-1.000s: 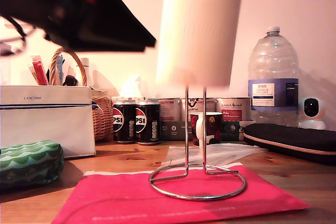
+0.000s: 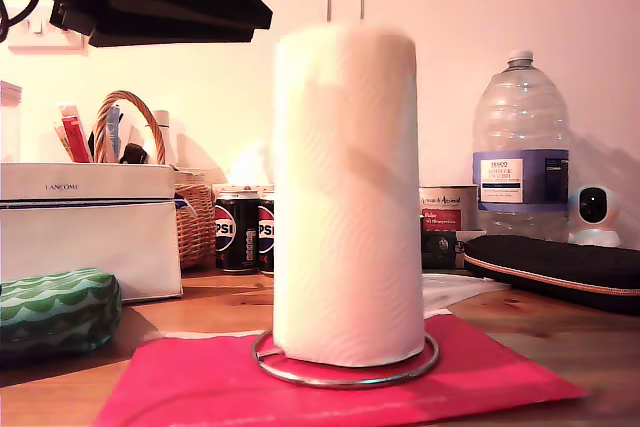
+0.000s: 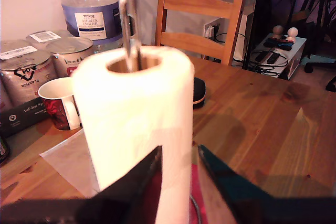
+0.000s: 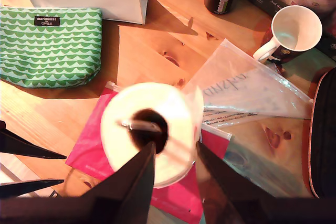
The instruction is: Insert the paper towel roll into the metallic stand.
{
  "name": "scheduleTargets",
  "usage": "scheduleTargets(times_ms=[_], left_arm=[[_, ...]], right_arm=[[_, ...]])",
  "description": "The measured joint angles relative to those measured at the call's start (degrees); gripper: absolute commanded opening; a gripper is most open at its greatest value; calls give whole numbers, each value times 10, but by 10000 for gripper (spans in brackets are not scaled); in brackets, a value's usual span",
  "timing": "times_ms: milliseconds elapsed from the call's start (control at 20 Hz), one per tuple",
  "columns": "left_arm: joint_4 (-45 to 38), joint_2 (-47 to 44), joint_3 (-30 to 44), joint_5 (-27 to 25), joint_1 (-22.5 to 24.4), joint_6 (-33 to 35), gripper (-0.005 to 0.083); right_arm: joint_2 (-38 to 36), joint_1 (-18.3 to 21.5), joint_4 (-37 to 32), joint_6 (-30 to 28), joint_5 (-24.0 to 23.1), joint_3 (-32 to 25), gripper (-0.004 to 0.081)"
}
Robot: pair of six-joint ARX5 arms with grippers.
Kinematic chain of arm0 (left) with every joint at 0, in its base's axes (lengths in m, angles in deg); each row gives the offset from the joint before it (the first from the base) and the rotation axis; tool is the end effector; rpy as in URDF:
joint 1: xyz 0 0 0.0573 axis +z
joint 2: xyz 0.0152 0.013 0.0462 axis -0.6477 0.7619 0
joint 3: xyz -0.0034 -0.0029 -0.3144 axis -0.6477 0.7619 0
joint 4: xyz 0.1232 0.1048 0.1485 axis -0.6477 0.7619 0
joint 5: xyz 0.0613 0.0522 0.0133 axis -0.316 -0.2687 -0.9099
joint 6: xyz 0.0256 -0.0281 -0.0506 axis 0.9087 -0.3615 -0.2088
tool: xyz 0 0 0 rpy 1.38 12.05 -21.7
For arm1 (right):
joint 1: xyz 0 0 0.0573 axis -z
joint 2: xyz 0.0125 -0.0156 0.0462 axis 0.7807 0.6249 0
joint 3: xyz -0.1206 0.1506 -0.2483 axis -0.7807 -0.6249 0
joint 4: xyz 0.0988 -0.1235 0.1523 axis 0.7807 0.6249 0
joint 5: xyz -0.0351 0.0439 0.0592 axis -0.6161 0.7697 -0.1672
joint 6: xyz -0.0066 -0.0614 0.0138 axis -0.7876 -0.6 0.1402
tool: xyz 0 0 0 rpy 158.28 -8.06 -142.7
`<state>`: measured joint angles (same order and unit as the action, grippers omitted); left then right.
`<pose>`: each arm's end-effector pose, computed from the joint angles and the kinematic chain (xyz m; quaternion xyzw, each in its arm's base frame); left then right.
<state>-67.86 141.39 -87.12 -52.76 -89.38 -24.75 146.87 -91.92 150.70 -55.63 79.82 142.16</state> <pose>0.0956 -0.1179 0.2863 0.0197 0.0964 -0.4660 0.8793 0.2127 0.1802 0.4633 -0.1486 0.4432 0.2808 0.8382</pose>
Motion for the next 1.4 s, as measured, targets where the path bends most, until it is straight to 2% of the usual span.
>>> scheduleTargets(times_ms=[50, 150, 200, 250, 650, 800, 1000, 1100, 1250, 1400], left_arm=[[0, 0, 0, 0, 0, 0, 143], [0, -2, 0, 0, 0, 6, 65], [-1, -8, 0, 0, 0, 6, 3], [-1, -19, 0, 0, 0, 6, -24], [-4, -83, 0, 0, 0, 6, -24], [18, -83, 0, 0, 18, 6, -24], [28, -83, 0, 2, 70, 6, -24], [29, -83, 0, 16, 93, 6, -24], [30, -83, 0, 40, 128, 6, -24], [25, -83, 0, 50, 160, 6, -24]], right_arm=[[0, 0, 0, 0, 0, 0, 133], [0, 0, -1, 0, 0, 0, -18], [0, 0, -2, 0, 0, 0, -11], [0, 0, -2, -4, 0, 0, -10], [0, 0, -84, -13, -4, 0, -10], [0, 0, -74, -15, -64, 0, -10], [-6, 0, -72, -16, -82, -2, -10], [-39, 0, -83, -16, -93, -32, -10], [-121, 0, -104, -16, -113, -106, -10], [-211, 0, -167, -15, -130, -200, -10]])
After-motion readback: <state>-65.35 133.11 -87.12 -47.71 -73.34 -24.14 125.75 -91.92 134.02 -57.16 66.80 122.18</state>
